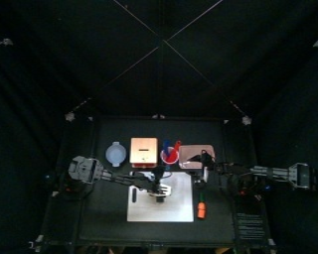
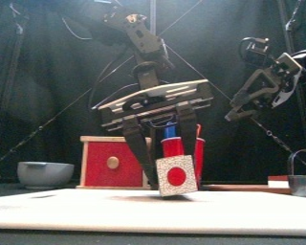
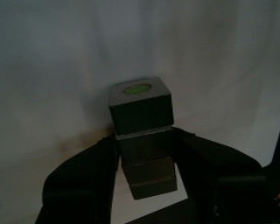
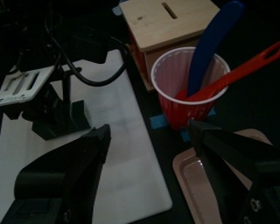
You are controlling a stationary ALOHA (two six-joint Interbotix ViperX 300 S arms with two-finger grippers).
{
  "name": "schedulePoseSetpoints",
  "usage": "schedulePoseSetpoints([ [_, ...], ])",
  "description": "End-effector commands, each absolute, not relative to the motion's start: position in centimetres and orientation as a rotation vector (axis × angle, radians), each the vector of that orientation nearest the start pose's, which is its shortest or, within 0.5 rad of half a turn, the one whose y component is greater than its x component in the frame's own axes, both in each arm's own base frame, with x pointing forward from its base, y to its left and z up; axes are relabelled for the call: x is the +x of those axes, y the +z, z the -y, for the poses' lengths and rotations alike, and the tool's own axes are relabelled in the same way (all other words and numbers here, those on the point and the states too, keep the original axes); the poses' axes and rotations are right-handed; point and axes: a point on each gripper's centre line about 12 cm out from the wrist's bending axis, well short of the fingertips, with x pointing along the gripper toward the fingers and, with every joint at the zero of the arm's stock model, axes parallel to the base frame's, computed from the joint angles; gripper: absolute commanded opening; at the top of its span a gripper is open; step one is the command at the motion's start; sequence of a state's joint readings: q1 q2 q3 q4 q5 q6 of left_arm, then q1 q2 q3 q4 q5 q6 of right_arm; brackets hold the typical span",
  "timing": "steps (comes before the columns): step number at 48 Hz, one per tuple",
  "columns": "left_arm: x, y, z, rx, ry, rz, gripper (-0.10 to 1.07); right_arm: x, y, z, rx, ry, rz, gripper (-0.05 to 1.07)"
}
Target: Grab knife
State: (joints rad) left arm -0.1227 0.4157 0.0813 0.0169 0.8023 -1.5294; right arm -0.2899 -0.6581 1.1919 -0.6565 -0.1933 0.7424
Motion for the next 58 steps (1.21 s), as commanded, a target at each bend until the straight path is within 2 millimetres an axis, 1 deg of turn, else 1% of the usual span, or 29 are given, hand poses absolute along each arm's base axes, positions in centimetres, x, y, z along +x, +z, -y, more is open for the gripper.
schedulePoseSetpoints([
  [1, 47.7, 13.8, 5.7, -1.218, 0.850, -1.046, 0.87, 22.7, 21.0, 5.3, 0.169, -0.185, -0.344, 0.99],
  [9, 47.6, 13.9, 5.6, -1.212, 0.852, -1.046, 0.99, 22.7, 21.1, 5.2, 0.168, -0.184, -0.343, 0.99],
  [15, 47.5, 14.2, 5.5, -1.188, 0.846, -1.043, 1.01, 22.7, 21.1, 5.2, 0.167, -0.183, -0.343, 0.99],
  [24, 47.2, 16.1, 4.8, -1.057, 0.779, -1.023, 1.01, 22.6, 21.1, 5.3, 0.166, -0.185, -0.340, 0.99],
  [25, 47.0, 16.6, 4.6, -1.031, 0.763, -1.016, 1.01, 22.6, 21.2, 5.3, 0.166, -0.184, -0.338, 0.99],
  [29, 46.6, 17.6, 3.9, -0.967, 0.729, -1.000, 1.01, 22.6, 21.3, 5.2, 0.168, -0.182, -0.331, 0.99],
  [38, 45.1, 20.7, 2.2, -0.858, 0.645, -0.946, 1.01, 22.3, 22.0, 5.2, 0.165, -0.184, -0.304, 0.99],
  [43, 44.1, 21.8, 1.6, -0.816, 0.585, -0.915, 1.01, 22.1, 22.4, 5.1, 0.155, -0.182, -0.285, 0.99],
  [47, 43.4, 22.0, 1.1, -0.782, 0.532, -0.884, 1.01, 22.1, 22.9, 5.1, 0.151, -0.181, -0.266, 0.99],
  [54, 42.1, 22.1, 0.2, -0.708, 0.412, -0.801, 1.01, 22.1, 23.2, 5.1, 0.160, -0.182, -0.257, 0.99],
  [58, 41.1, 22.3, -0.6, -0.692, 0.367, -0.750, 1.01, 22.2, 23.4, 5.1, 0.172, -0.186, -0.250, 0.99],
])
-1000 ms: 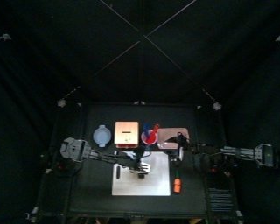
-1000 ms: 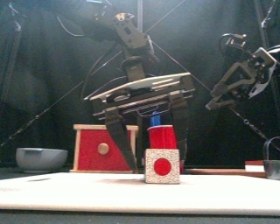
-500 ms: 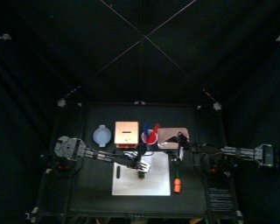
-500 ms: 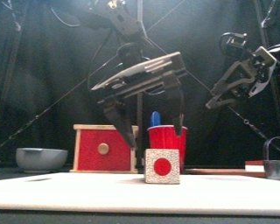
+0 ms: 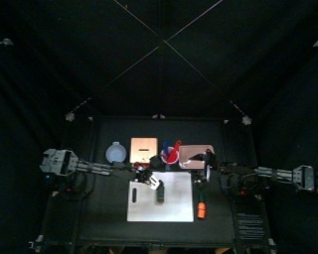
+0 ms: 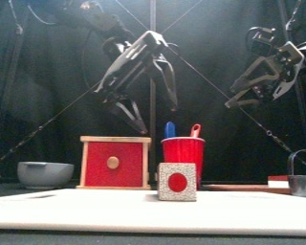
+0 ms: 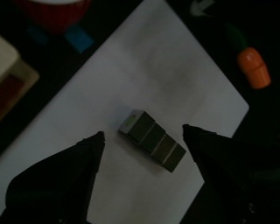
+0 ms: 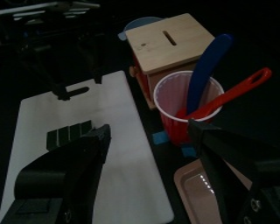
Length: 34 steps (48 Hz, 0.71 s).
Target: Grab knife
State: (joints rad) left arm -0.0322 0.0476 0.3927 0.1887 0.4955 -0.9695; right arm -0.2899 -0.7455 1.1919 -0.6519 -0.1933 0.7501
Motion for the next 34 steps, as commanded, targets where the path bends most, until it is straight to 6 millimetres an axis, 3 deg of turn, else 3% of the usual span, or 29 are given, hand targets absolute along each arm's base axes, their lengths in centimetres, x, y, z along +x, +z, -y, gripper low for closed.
schedulePoseSetpoints([
  [1, 40.9, 22.3, -0.6, -0.684, 0.353, -0.739, 1.01, 22.3, 23.5, 5.2, 0.177, -0.189, -0.249, 0.99],
  [21, 34.9, 23.2, -2.1, -0.404, 0.145, -0.451, 1.01, 22.9, 24.7, 6.1, 0.316, -0.289, -0.281, 0.99],
  [34, 32.9, 23.1, -2.0, -0.195, 0.051, -0.336, 1.01, 23.0, 25.4, 6.1, 0.430, -0.384, -0.415, 0.99],
])
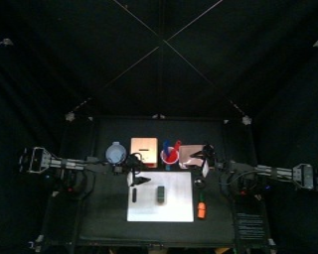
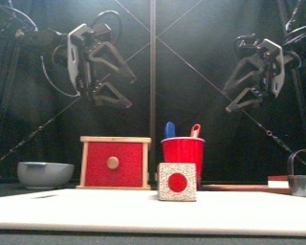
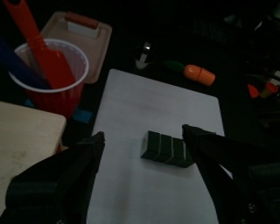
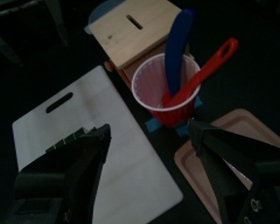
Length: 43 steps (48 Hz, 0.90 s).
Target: Grab knife
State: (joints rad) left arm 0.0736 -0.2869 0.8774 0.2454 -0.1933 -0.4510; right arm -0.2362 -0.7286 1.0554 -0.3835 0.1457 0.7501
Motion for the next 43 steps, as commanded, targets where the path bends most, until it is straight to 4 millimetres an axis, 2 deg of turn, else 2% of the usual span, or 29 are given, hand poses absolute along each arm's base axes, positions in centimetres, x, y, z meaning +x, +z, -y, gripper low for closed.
schedulePoseSetpoints([
  [1, 32.8, 23.1, -2.1, -0.186, 0.050, -0.329, 1.01, 23.0, 25.5, 6.1, 0.440, -0.390, -0.428, 0.99],
  [12, 30.9, 22.3, -3.1, -0.181, 0.075, -0.304, 1.01, 22.9, 26.8, 6.3, 0.515, -0.470, -0.546, 0.99],
  [21, 30.2, 21.8, -3.2, -0.182, 0.081, -0.317, 1.01, 23.4, 28.2, 6.9, 0.525, -0.525, -0.610, 0.99],
  [31, 29.9, 21.3, -3.0, -0.173, 0.079, -0.347, 1.01, 24.6, 27.0, 6.4, 0.532, -0.490, -0.625, 0.99],
  [43, 29.6, 21.3, -3.0, -0.152, 0.073, -0.342, 1.01, 25.5, 26.6, 4.9, 0.494, -0.368, -0.510, 0.99],
])
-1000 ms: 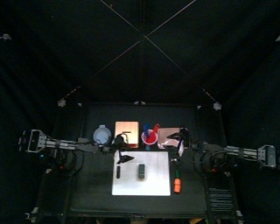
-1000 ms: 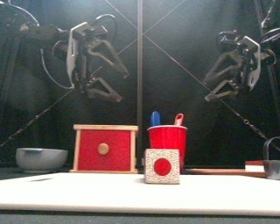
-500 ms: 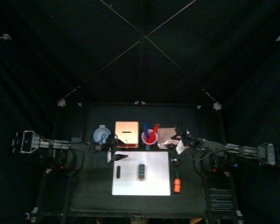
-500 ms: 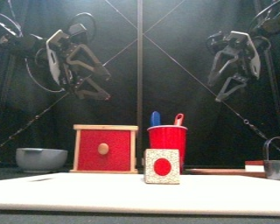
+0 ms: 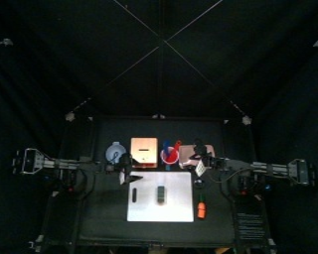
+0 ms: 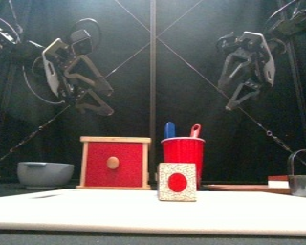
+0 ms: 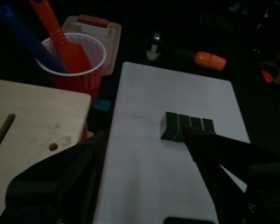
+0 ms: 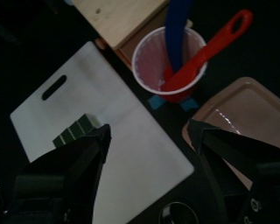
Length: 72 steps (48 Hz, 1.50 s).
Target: Grab knife
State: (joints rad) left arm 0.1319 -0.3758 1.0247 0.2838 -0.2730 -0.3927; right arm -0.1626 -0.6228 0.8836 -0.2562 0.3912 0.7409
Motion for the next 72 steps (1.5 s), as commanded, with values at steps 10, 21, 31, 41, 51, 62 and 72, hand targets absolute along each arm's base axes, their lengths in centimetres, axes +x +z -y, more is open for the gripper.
schedulePoseSetpoints([
  [10, 29.4, 21.4, -2.8, -0.154, 0.064, -0.323, 1.01, 25.8, 26.5, 4.5, 0.462, -0.325, -0.463, 0.99],
  [21, 29.4, 21.4, -3.0, -0.154, 0.069, -0.319, 1.01, 25.8, 26.6, 4.7, 0.450, -0.329, -0.457, 0.99],
  [31, 29.4, 21.4, -3.0, -0.153, 0.066, -0.315, 1.01, 25.8, 26.5, 5.0, 0.475, -0.344, -0.462, 0.99],
  [41, 29.5, 21.7, -3.1, -0.151, 0.068, -0.306, 1.01, 26.0, 27.6, 6.3, 0.510, -0.430, -0.524, 0.99],
  [51, 29.1, 22.8, -3.2, -0.151, 0.073, -0.266, 1.01, 26.0, 29.4, 8.8, 0.407, -0.531, -0.640, 0.99],
  [62, 28.1, 24.1, -3.8, -0.145, 0.096, -0.217, 1.01, 26.3, 29.5, 11.6, 0.448, -0.542, -0.716, 0.99],
  [72, 27.3, 24.2, -4.4, -0.145, 0.119, -0.205, 1.01, 26.3, 29.1, 15.0, 0.505, -0.504, -0.764, 0.99],
])
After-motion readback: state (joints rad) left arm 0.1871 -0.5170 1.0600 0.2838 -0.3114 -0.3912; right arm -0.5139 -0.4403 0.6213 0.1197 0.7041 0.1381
